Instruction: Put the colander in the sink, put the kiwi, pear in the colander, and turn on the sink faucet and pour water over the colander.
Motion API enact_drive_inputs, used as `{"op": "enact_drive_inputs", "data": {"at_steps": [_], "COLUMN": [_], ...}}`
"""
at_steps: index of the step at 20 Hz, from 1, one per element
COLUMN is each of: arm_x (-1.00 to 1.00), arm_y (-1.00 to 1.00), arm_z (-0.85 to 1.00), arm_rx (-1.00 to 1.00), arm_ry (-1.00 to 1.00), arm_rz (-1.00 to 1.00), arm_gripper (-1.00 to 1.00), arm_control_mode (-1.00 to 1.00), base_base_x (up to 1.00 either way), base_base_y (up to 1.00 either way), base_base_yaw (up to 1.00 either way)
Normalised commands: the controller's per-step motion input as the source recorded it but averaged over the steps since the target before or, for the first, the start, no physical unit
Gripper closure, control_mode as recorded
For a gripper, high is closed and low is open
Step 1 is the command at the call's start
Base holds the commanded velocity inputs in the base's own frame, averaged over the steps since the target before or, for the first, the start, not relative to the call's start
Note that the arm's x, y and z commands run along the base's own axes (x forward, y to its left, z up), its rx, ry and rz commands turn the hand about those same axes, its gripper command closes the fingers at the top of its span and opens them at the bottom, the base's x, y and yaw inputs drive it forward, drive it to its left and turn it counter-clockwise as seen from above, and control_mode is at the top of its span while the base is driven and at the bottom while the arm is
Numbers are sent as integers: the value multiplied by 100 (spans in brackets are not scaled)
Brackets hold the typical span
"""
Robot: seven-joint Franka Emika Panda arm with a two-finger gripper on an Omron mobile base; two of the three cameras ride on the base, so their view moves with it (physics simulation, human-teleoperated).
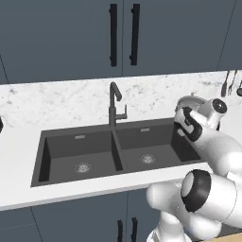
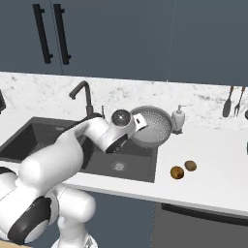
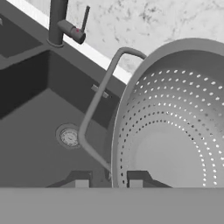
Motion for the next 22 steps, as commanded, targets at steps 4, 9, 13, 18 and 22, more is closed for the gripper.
{"op": "enact_drive_inputs", "data": {"at_steps": [4,9,13,18,22], "arm_x": [-39,-54,-61,-63,-56], "arm_y": [100,86,89,90,89], "arm_z": [56,45,24,3,0], "arm_rx": [0,0,0,0,-2], "arm_ry": [2,10,12,7,1], "arm_rz": [0,0,0,0,0], "arm_gripper": [100,100,100,100,100], "arm_control_mode": [-100,-100,-100,-100,-100], "base_base_x": [0,0,0,0,0], "base_base_y": [0,0,0,0,0], "base_base_yaw": [0,0,0,0,0]}}
